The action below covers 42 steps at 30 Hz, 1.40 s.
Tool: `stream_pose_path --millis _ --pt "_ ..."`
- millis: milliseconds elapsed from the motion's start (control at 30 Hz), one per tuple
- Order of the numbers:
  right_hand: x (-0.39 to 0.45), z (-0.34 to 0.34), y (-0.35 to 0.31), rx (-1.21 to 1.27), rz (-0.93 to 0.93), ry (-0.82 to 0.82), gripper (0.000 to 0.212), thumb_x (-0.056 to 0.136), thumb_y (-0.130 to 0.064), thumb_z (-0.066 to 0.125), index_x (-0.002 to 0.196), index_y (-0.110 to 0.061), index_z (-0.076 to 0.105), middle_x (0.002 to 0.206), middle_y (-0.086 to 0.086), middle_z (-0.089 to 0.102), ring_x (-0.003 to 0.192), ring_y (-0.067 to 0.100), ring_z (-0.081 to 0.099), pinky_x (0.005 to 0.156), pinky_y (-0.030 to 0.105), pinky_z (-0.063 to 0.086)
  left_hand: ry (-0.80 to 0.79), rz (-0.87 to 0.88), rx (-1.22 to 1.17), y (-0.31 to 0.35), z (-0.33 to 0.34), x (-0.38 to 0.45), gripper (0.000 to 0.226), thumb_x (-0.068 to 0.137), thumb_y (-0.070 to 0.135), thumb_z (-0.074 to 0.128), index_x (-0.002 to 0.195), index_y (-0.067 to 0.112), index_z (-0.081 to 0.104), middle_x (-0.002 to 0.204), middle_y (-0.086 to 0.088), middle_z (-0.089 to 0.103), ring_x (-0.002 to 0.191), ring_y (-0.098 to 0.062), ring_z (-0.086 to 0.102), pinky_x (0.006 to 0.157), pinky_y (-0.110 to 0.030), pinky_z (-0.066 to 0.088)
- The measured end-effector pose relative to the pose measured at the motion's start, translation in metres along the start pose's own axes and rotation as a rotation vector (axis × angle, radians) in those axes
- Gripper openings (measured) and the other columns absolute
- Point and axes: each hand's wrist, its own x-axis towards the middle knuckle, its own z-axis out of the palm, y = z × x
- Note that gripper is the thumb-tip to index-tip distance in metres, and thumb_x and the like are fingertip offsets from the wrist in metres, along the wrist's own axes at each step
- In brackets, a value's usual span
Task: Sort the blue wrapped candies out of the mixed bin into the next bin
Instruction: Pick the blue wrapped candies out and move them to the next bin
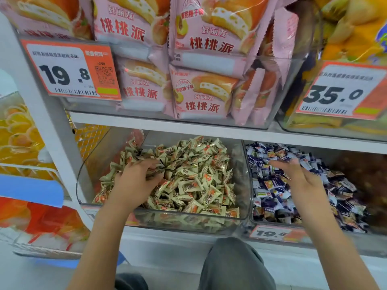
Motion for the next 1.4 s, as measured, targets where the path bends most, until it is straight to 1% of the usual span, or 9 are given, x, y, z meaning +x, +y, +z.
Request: stream_pose_path --millis 167,300,467,567,667,800,900,1000,1400 --pt "-0.005 0.061 -0.028 -0.103 -0.387 -0.157 0.03 0.097 -0.036 0.041 0.094 -0.029 0.07 0.043 -0.007 0.046 0.037 0.011 0.036 0.042 0.019 0.03 -0.033 -0.075 0.348 0.014 0.007 0.008 0.048 0.092 0.057 0.036 0.136 0.041 0.039 0.136 -0.005 0.04 0.13 -0.031 0.031 0.103 -0.056 0.025" --pt "0.026 0.134 -0.059 -0.347 -0.6 -0.371 0.022 0.095 -0.022 0.052 0.112 -0.022 0.066 0.095 -0.004 0.071 0.066 0.006 0.061 0.07 0.022 0.05 -0.059 -0.031 0.419 0.003 0.005 0.007 0.038 0.094 0.052 0.031 0.123 0.04 0.053 0.134 0.002 0.036 0.126 -0.028 0.031 0.102 -0.052 0.025" --pt "0.106 0.232 -0.064 -0.492 -0.549 -0.784 0.035 0.097 -0.005 0.043 0.132 -0.002 0.045 0.133 0.011 0.049 0.083 0.009 0.058 0.056 0.015 0.039 -0.122 -0.01 0.406 -0.009 -0.001 0.006 0.04 0.095 0.054 0.028 0.125 0.039 0.049 0.145 0.022 0.032 0.134 -0.024 0.022 0.106 -0.051 0.023" --pt "0.13 0.277 -0.055 -0.504 -0.48 -1.045 0.045 0.094 -0.001 0.049 0.137 0.006 0.037 0.141 0.021 0.04 0.124 0.023 0.048 0.098 0.018 0.036 -0.193 -0.057 0.376 -0.015 -0.009 0.007 0.042 0.092 0.06 0.028 0.12 0.038 0.05 0.139 0.021 0.041 0.132 -0.025 0.023 0.106 -0.051 0.023" --pt "0.146 0.313 -0.044 -0.537 -0.442 -1.063 0.041 0.097 -0.008 0.047 0.132 0.012 0.041 0.134 0.028 0.045 0.123 0.042 0.044 0.104 0.041 0.032 -0.216 -0.098 0.35 -0.015 -0.014 0.007 0.041 0.091 0.061 0.029 0.114 0.036 0.052 0.13 0.017 0.051 0.13 -0.023 0.025 0.106 -0.051 0.021" --pt "0.144 0.32 -0.053 -0.703 -0.656 -1.066 0.034 0.095 -0.004 0.043 0.128 -0.01 0.041 0.107 -0.003 0.048 0.09 0.018 0.048 0.079 0.024 0.03 -0.206 -0.107 0.304 -0.016 -0.014 0.004 0.04 0.091 0.06 0.03 0.114 0.035 0.052 0.132 0.018 0.05 0.133 -0.026 0.022 0.108 -0.053 0.019" --pt "0.14 0.321 -0.057 -0.803 -0.723 -1.08 0.059 0.092 -0.003 0.048 0.146 -0.009 0.023 0.129 0.009 0.048 0.111 0.029 0.05 0.083 0.027 0.038 -0.19 -0.106 0.283 -0.018 -0.013 0.002 0.039 0.091 0.06 0.032 0.114 0.036 0.052 0.131 0.019 0.049 0.133 -0.026 0.022 0.108 -0.054 0.019" --pt "0.14 0.325 -0.057 -0.824 -0.668 -1.095 0.059 0.09 -0.003 0.052 0.143 -0.008 0.029 0.117 0.002 0.049 0.095 0.02 0.05 0.064 0.022 0.039 -0.181 -0.112 0.259 -0.017 -0.014 0.003 0.036 0.091 0.059 0.034 0.111 0.038 0.053 0.132 0.021 0.048 0.133 -0.023 0.022 0.108 -0.053 0.018" --pt "0.141 0.316 -0.055 -0.362 -0.343 -1.157 0.031 0.094 -0.009 0.051 0.125 -0.005 0.053 0.107 0.0 0.06 0.088 0.008 0.055 0.068 0.008 0.042 -0.192 -0.114 0.209 -0.017 -0.017 0.005 0.031 0.09 0.059 0.037 0.104 0.038 0.055 0.129 0.021 0.048 0.128 -0.021 0.026 0.105 -0.05 0.018"
